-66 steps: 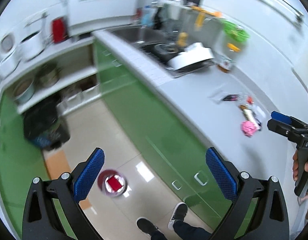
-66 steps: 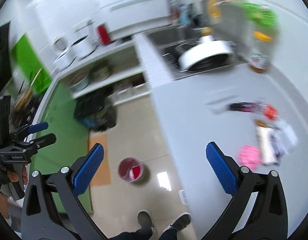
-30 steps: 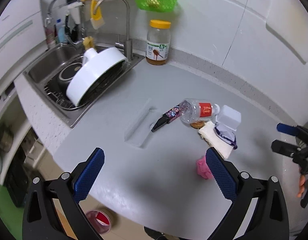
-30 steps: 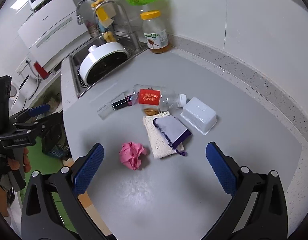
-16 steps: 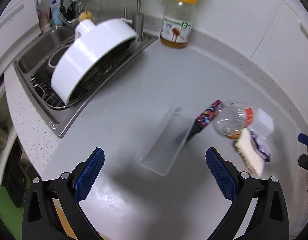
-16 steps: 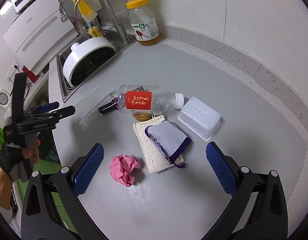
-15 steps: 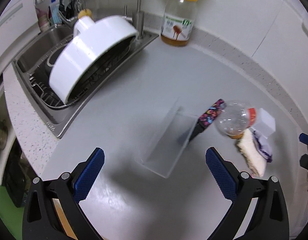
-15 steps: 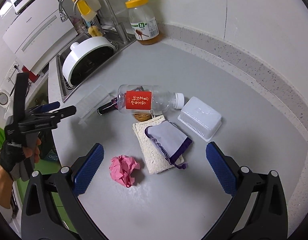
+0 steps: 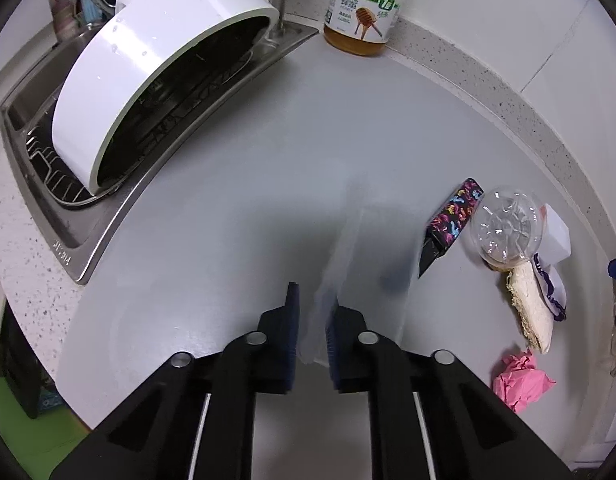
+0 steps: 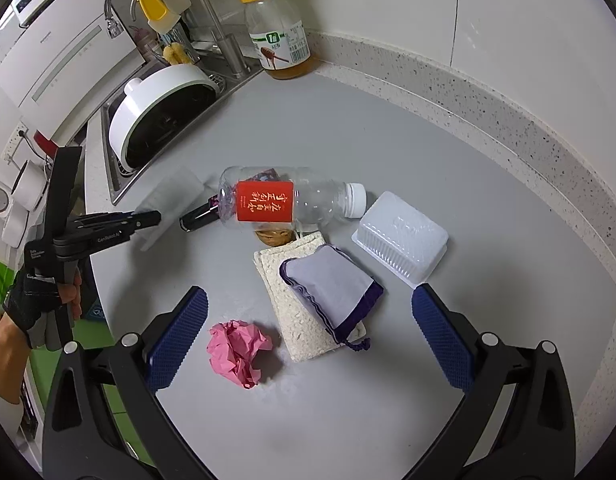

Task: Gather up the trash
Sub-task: 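Grasp the lavender pouch with the right gripper while the left gripper grasps the clear plastic tray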

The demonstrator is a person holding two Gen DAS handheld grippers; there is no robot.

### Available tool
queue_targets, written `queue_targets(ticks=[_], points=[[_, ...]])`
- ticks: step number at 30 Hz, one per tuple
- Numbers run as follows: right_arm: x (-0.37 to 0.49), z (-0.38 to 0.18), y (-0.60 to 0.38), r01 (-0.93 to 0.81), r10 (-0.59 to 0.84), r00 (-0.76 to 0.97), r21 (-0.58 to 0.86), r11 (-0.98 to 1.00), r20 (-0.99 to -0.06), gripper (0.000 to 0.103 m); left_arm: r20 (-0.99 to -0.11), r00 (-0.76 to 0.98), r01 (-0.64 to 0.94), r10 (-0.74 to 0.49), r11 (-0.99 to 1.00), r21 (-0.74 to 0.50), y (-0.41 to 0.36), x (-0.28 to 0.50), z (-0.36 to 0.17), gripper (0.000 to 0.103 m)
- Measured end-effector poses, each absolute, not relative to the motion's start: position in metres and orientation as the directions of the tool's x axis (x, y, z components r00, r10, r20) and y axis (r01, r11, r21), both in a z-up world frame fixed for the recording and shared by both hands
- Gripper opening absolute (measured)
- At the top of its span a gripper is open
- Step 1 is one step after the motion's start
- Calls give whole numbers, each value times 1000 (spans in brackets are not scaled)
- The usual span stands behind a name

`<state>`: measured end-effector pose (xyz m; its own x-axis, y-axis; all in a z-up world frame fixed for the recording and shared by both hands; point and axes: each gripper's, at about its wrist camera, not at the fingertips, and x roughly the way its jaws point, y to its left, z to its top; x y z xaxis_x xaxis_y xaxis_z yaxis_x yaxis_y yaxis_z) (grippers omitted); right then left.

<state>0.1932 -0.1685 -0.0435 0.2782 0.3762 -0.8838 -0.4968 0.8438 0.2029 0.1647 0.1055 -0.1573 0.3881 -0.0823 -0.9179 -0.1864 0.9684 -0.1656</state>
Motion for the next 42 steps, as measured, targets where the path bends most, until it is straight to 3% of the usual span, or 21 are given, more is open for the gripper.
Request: queue_targets(ticks=[20, 22, 26, 28, 34, 37, 42], points=[[198, -70, -171, -523, 360, 254, 185, 832, -898, 97, -858, 510, -179, -56, 969, -170, 90, 107, -76, 8], [204, -80, -169, -521, 353, 238, 187, 833, -905, 78, -855, 515, -177, -53, 970, -167, 87, 103, -74, 8], [210, -94, -164, -518, 353, 203, 206, 830, -913, 58, -853, 519, -182, -54, 968, -172, 84, 96, -70, 8], [210, -97, -161, -527, 352, 187, 209, 824, -917, 42, -852, 520, -183, -56, 967, -175, 83, 95, -69, 8], [209, -96, -163, -531, 371, 171, 232, 815, -913, 13, -854, 515, -186, -69, 964, -190, 77, 91, -70, 8], [208, -87, -168, -533, 383, 191, 232, 814, -904, 5, -853, 516, -186, -73, 963, -194, 71, 88, -68, 8], [199, -62, -173, -560, 401, 210, 226, 797, -892, 3, -847, 527, -182, -73, 964, -196, 57, 79, -59, 8]])
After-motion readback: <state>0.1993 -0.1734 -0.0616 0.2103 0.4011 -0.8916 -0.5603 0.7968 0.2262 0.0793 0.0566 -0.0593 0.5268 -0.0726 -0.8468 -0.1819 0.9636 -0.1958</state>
